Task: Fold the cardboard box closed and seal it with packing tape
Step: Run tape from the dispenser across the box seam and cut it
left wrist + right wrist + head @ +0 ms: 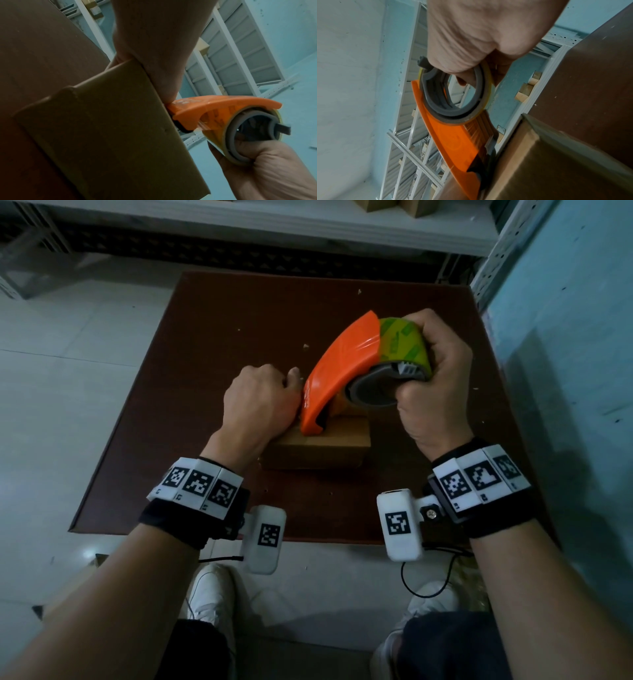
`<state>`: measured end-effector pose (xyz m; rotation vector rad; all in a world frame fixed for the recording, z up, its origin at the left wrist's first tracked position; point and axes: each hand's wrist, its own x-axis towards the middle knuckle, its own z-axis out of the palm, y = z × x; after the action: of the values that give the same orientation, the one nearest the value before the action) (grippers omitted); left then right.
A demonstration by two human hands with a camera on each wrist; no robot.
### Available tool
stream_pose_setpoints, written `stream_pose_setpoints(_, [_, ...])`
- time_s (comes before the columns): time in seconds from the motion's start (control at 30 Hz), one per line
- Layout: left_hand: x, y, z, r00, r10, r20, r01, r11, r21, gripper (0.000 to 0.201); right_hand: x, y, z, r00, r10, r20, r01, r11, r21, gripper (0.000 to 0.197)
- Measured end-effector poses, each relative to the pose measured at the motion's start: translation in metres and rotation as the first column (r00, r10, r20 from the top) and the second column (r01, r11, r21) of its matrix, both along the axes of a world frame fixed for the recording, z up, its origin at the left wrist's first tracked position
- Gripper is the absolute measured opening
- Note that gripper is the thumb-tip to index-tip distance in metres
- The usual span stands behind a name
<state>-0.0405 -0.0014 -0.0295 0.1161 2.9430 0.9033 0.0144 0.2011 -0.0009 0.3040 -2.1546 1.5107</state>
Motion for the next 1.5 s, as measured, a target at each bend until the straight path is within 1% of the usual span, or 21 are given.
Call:
stream_pose_setpoints(0.17, [0.001, -0.001, 0.000, 0.998, -0.017, -0.065, 0.014, 0.998, -0.059, 0.056, 0.005, 0.009, 0.001, 0.999, 0.008, 0.044, -0.007, 1.000, -0.016, 0.030])
stream_pose_setpoints(0.27, [0.002, -0.002, 0.000, 0.997, -0.035, -0.076, 0.028, 0.996, -0.084, 0.056, 0.009, 0.013, 0.002, 0.997, 0.006, 0.076, -0.003, 0.999, -0.038, 0.034])
stream_pose_setpoints(0.37, [0.004, -0.002, 0.001, 0.993, -0.047, -0.104, 0.037, 0.995, -0.094, 0.057, 0.013, 0.017, 0.005, 0.997, 0.009, 0.075, -0.006, 0.999, -0.038, 0.038])
stream_pose_setpoints(0.5, [0.003, -0.003, -0.001, 0.991, -0.052, -0.121, 0.040, 0.994, -0.100, 0.058, 0.015, 0.022, 0.006, 0.997, 0.021, 0.080, -0.020, 1.000, -0.001, 0.039])
stream_pose_setpoints(0.67, [0.002, -0.004, -0.001, 0.992, -0.056, -0.110, 0.044, 0.993, -0.109, 0.059, 0.015, 0.039, 0.009, 0.996, -0.065, 0.061, 0.063, 0.998, 0.032, 0.045])
stream_pose_setpoints(0.77, [0.003, -0.003, 0.000, 0.991, -0.053, -0.119, 0.039, 0.992, -0.122, 0.059, 0.017, 0.045, 0.008, 0.997, -0.063, 0.054, 0.059, 0.996, 0.066, 0.046])
stream_pose_setpoints(0.87, [0.004, -0.002, 0.001, 0.994, -0.050, -0.097, 0.038, 0.992, -0.122, 0.059, 0.017, 0.046, 0.006, 0.996, -0.069, 0.058, 0.064, 0.994, 0.091, 0.046])
stream_pose_setpoints(1.0, [0.003, -0.001, 0.001, 0.997, -0.047, -0.062, 0.041, 0.994, -0.105, 0.059, 0.017, 0.047, 0.007, 0.996, -0.077, 0.048, 0.067, 0.982, 0.178, 0.043])
stream_pose_setpoints(1.13, [0.004, 0.001, 0.003, 0.996, -0.036, -0.079, 0.026, 0.993, -0.118, 0.060, 0.018, 0.040, 0.009, 0.993, -0.115, 0.005, 0.111, 0.968, 0.226, 0.046])
stream_pose_setpoints(1.27, [0.006, 0.001, 0.002, 0.996, -0.034, -0.077, 0.026, 0.994, -0.107, 0.061, 0.019, 0.035, 0.014, 0.994, -0.102, -0.030, 0.106, 0.959, 0.262, 0.045])
stream_pose_setpoints(1.4, [0.005, 0.001, 0.002, 0.998, -0.040, -0.056, 0.034, 0.993, -0.116, 0.061, 0.022, 0.032, 0.018, 0.997, -0.060, -0.049, 0.072, 0.952, 0.297, 0.042])
stream_pose_setpoints(1.5, [0.004, 0.002, 0.001, 0.996, -0.045, -0.071, 0.036, 0.991, -0.130, 0.061, 0.022, 0.029, 0.022, 0.998, -0.035, -0.061, 0.053, 0.946, 0.320, 0.043])
